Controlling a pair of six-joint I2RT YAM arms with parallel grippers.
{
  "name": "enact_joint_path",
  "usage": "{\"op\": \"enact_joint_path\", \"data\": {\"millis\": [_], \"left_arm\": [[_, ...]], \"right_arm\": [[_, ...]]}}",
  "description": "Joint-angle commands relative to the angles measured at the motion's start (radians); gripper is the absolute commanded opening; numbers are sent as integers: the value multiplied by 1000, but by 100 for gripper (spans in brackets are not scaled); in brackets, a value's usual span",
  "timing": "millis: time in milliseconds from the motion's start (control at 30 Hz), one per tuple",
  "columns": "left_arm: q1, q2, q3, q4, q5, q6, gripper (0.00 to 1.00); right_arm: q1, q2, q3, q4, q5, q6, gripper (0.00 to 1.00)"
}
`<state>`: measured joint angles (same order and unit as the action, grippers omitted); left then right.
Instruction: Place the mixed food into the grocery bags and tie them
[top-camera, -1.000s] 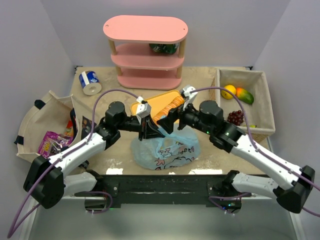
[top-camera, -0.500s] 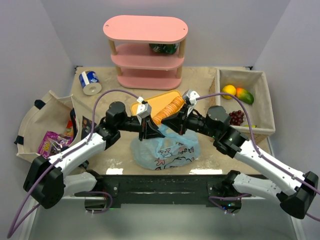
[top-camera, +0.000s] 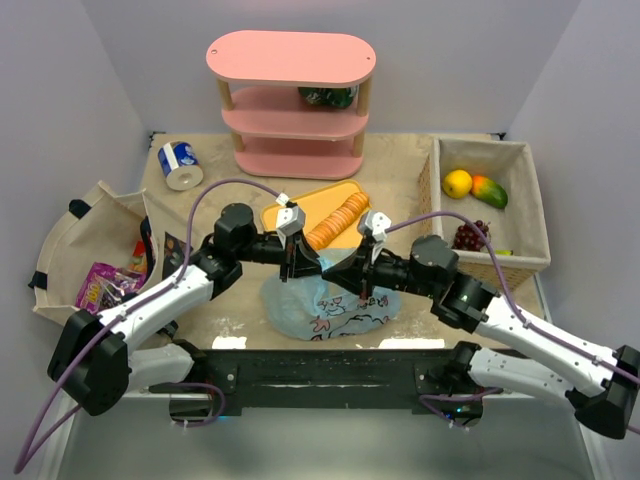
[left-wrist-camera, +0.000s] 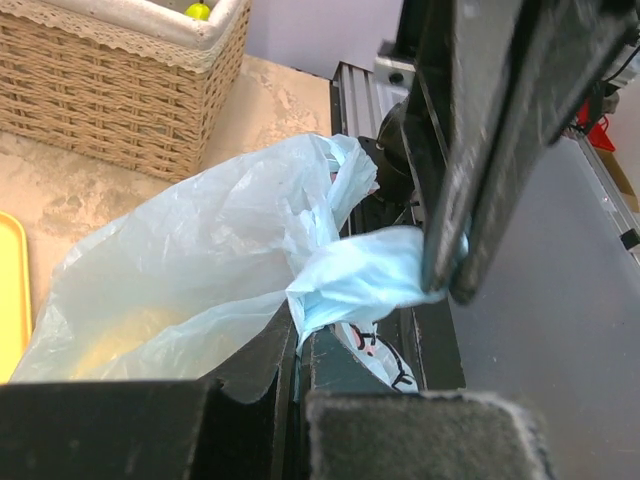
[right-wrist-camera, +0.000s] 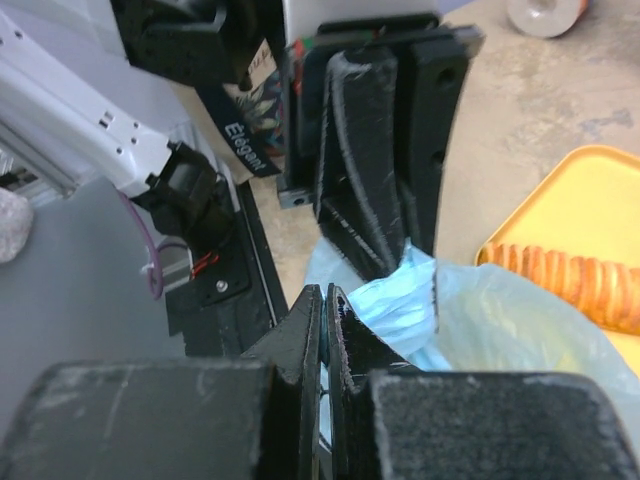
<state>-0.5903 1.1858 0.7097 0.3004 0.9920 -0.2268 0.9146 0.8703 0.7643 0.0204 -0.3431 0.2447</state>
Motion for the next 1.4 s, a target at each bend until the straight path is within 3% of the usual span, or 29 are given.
{"op": "enact_joint_path", "data": {"millis": [0, 400, 600, 867, 1367], "left_arm": [[30, -2, 27, 6, -59, -13, 0], [55, -22, 14, 37, -30, -29, 0], [58, -20, -3, 86, 23, -66, 0], [55, -5, 2, 98, 123, -103, 0], [41, 28, -4, 164, 223, -169, 22]], "right_arm": [[99, 19, -17, -63, 68, -7, 0], [107, -62, -128, -172, 245, 53, 0], [109, -8, -158, -122, 210, 65, 0], [107, -62, -178, -68, 225, 62, 0], [109, -65, -203, -31, 233, 51, 0]]}}
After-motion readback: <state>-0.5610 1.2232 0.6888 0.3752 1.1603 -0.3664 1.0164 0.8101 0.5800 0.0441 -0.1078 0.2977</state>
